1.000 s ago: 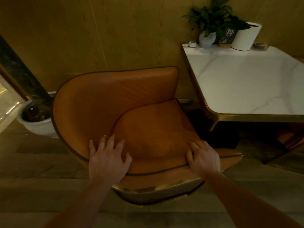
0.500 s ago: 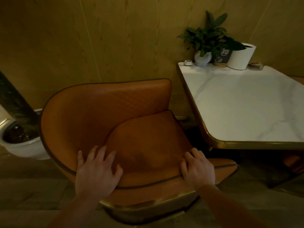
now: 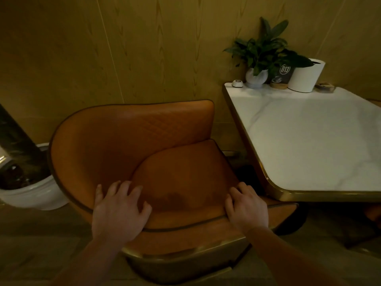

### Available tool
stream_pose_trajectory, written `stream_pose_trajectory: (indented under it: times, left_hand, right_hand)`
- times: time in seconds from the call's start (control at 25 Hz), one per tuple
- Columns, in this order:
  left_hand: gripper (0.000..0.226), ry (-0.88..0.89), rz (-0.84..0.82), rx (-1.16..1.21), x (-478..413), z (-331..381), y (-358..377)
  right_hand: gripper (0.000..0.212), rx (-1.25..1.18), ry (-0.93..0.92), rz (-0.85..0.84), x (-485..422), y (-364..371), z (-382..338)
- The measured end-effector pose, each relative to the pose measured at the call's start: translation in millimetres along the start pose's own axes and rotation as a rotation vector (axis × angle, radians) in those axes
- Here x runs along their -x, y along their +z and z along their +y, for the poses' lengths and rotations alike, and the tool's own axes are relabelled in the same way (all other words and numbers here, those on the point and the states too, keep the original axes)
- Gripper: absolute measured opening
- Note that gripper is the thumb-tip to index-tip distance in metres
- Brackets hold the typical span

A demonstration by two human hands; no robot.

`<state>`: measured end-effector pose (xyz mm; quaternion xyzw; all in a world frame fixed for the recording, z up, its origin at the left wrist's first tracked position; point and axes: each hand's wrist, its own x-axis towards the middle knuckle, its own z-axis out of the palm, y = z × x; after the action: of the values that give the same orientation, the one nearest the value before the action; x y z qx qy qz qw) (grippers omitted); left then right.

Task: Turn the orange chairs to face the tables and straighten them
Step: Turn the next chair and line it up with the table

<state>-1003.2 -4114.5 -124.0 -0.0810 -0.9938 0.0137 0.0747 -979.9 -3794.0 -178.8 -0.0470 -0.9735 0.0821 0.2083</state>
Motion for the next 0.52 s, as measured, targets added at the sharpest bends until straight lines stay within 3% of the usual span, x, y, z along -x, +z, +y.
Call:
stream_pose_trajectory:
  times: [0.52]
  left_hand:
    - [0.064, -0.033, 0.022, -0.026, -62, 0, 13]
  right_hand:
    - [0.028, -0.010, -0.043, 0.037, -61, 26, 7]
